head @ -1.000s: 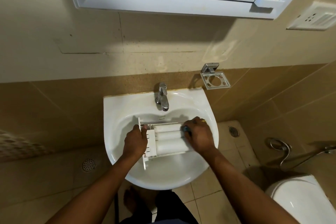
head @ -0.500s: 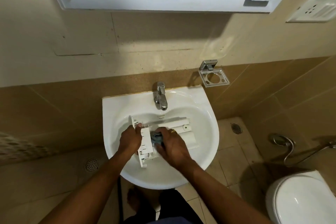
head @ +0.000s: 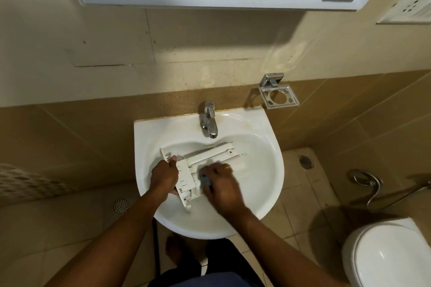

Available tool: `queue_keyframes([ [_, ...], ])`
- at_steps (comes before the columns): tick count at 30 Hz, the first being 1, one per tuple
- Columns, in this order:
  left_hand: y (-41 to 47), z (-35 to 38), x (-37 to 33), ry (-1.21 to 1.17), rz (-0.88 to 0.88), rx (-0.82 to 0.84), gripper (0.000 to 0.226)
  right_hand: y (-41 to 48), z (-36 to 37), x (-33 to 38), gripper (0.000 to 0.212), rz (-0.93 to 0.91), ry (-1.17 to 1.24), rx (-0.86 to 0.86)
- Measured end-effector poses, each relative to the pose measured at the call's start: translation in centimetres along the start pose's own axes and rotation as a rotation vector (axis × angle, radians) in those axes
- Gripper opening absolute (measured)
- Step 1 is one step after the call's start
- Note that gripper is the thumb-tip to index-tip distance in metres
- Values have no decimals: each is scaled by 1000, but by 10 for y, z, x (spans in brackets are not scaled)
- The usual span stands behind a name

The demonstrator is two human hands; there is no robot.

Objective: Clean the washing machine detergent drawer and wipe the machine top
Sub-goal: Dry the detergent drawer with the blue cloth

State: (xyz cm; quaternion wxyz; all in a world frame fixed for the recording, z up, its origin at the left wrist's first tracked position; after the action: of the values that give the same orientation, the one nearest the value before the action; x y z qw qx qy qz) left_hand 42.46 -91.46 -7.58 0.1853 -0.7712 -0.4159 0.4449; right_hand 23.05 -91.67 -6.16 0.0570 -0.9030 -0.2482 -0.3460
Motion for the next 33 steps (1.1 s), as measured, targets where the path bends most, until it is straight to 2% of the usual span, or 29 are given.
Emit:
queue_keyframes([
  [3, -1, -2, 2, -12, -11, 19, 46, 6, 4, 12, 36, -216, -31, 124],
  [5, -2, -4, 4, -39, -21, 36, 47, 15, -16, -8, 37, -225, -77, 160],
  [7, -4, -3, 4, -60, -32, 44, 47, 19, -41, -36, 35, -97, -111, 70],
  [10, -9, 0, -3, -76, -54, 52, 45, 15, -63, -67, 33, 205, -128, -98],
  [12, -12, 3, -6, -96, -93, 77, 41, 13, -60, -65, 33, 256, -155, -104],
  [16, -17, 4, -11, -181, -207, 140, 43, -8, -29, -15, 31, 16, -59, -23],
  [18, -18, 1, -14, -216, -253, 176, 44, -25, -20, 10, 37, -126, 57, 48],
  [20, -19, -5, -16, -235, -284, 223, 40, -31, -27, 8, 44, -189, 97, 93],
  [22, -19, -12, -14, -286, -310, 280, 36, -30, -41, -13, 42, -153, 92, 27],
  [25, -21, -21, -14, -343, -339, 317, 32, -22, -59, -39, 36, 92, 76, -185],
  [26, -22, -22, -15, -339, -341, 322, 32, -20, -57, -37, 35, 110, 80, -220],
  [28, -24, -25, -16, -313, -344, 330, 33, -17, -41, -15, 35, 8, 110, -163],
  [31, -25, -29, -16, -328, -351, 349, 34, -23, -16, 14, 35, -170, 179, 75],
  [33, -23, -31, -14, -329, -351, 356, 35, -22, -20, 9, 35, -183, 168, 128],
])
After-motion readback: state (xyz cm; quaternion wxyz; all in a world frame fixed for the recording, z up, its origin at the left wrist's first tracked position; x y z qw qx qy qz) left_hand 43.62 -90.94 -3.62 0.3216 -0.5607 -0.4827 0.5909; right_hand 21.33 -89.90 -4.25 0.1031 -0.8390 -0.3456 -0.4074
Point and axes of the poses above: each hand's wrist, its own y-axis towards the middle knuckle, its own z-axis out of the palm, x = y × z, the point moved 2 cm from there along y, towards the middle knuckle, and after that the axes turned 9 degrees about y, right-handed, at the moved point
